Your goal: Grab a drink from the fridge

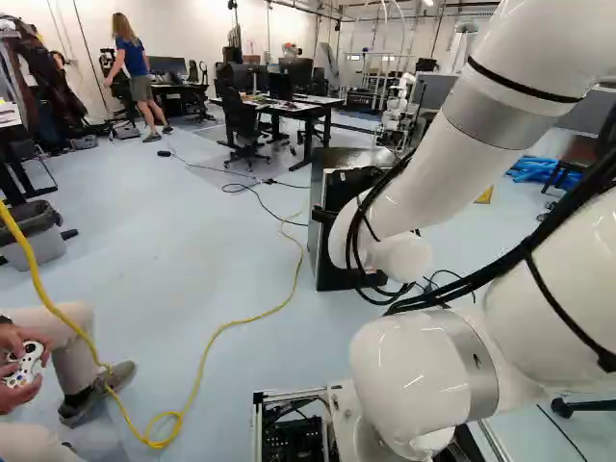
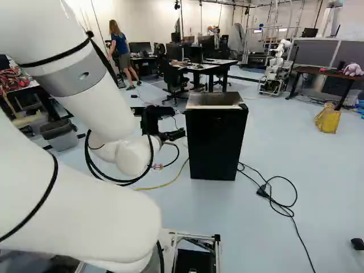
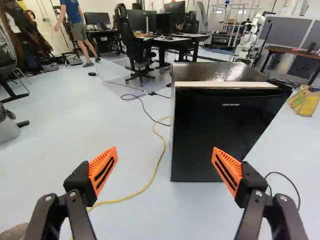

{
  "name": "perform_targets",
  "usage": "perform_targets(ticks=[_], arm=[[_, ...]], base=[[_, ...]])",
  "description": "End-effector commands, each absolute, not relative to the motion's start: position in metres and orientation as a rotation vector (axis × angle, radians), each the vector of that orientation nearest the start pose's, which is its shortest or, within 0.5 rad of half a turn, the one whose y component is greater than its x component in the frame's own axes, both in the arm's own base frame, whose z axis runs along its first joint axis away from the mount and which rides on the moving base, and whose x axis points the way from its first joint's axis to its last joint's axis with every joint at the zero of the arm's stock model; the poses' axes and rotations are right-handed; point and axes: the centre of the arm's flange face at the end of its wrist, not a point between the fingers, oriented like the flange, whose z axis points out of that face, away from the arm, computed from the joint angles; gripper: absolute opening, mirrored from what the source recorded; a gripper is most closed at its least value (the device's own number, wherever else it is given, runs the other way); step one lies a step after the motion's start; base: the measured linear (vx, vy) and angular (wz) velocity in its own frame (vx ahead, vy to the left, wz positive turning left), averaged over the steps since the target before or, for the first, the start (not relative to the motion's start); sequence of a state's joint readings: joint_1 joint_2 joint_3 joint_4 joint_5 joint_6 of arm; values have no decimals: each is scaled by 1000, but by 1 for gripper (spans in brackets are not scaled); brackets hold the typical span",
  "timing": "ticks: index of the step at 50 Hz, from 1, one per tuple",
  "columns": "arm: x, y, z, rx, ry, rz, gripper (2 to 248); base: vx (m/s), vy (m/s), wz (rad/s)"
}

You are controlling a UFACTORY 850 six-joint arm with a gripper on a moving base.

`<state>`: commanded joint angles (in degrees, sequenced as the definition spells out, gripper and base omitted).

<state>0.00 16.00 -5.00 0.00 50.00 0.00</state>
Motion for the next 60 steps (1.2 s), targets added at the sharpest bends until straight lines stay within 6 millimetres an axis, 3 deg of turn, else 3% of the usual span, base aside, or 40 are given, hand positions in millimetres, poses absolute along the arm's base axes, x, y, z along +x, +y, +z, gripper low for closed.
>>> perform_targets(ticks=[60], arm=[[270,0,366,-2558,0,-1824,247]], base=[[47,1,-1]])
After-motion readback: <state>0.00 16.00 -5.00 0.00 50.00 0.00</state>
